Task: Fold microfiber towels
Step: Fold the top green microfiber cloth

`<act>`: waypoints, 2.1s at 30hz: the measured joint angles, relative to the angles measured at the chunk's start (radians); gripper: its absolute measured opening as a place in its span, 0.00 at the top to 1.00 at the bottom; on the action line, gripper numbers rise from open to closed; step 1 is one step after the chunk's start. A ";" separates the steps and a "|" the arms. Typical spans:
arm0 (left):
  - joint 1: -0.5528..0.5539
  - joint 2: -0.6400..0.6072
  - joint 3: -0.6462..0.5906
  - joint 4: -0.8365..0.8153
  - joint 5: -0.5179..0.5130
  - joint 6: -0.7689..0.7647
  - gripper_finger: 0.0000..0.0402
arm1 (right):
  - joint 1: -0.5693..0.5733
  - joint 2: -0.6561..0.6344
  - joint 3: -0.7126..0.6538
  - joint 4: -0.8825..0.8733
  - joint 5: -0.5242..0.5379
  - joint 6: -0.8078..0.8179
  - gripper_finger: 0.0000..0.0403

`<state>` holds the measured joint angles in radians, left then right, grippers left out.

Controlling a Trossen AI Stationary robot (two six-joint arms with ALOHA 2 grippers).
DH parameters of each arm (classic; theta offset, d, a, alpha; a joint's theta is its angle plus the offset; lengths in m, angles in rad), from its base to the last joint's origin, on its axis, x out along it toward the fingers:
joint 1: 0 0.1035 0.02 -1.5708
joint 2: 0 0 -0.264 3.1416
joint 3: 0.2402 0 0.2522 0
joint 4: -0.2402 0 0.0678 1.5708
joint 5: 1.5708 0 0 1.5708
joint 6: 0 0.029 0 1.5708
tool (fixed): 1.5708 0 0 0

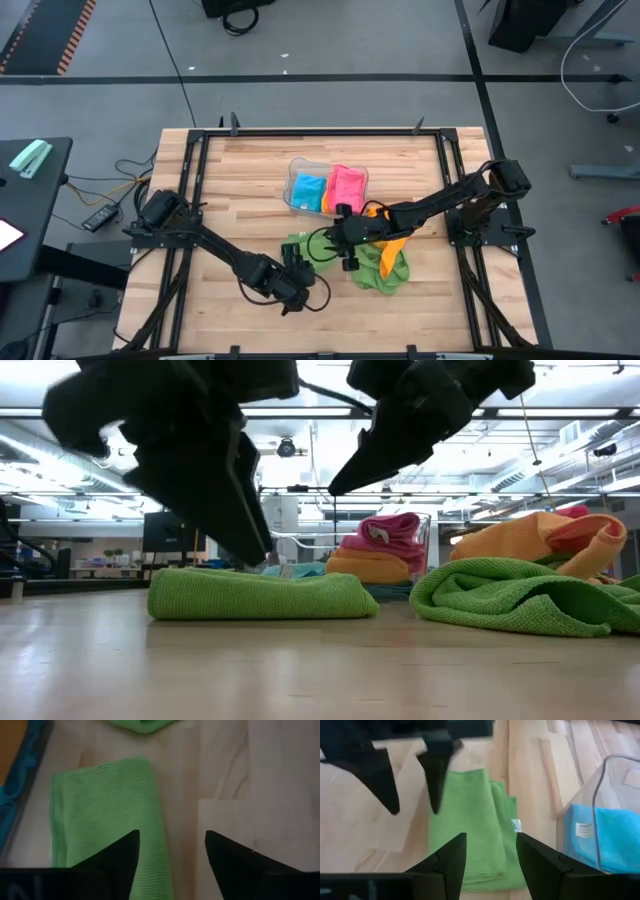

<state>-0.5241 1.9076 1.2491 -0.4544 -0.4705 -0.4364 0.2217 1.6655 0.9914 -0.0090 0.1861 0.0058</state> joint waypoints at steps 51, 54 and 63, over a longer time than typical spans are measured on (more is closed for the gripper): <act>-0.003 0.090 0.046 -0.122 -0.048 0.055 0.88 | 0.137 0.030 0.000 0.090 0.031 -0.051 0.55; -0.004 0.090 0.070 -0.138 -0.022 0.054 0.87 | 0.154 0.055 0.000 0.100 0.030 -0.059 0.55; -0.004 0.088 0.107 -0.180 -0.004 0.013 0.94 | 0.175 0.092 0.000 0.121 0.031 -0.059 0.54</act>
<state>-0.5278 1.9961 1.3563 -0.6341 -0.4747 -0.4235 0.3965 1.7580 0.9913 0.1120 0.2173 -0.0527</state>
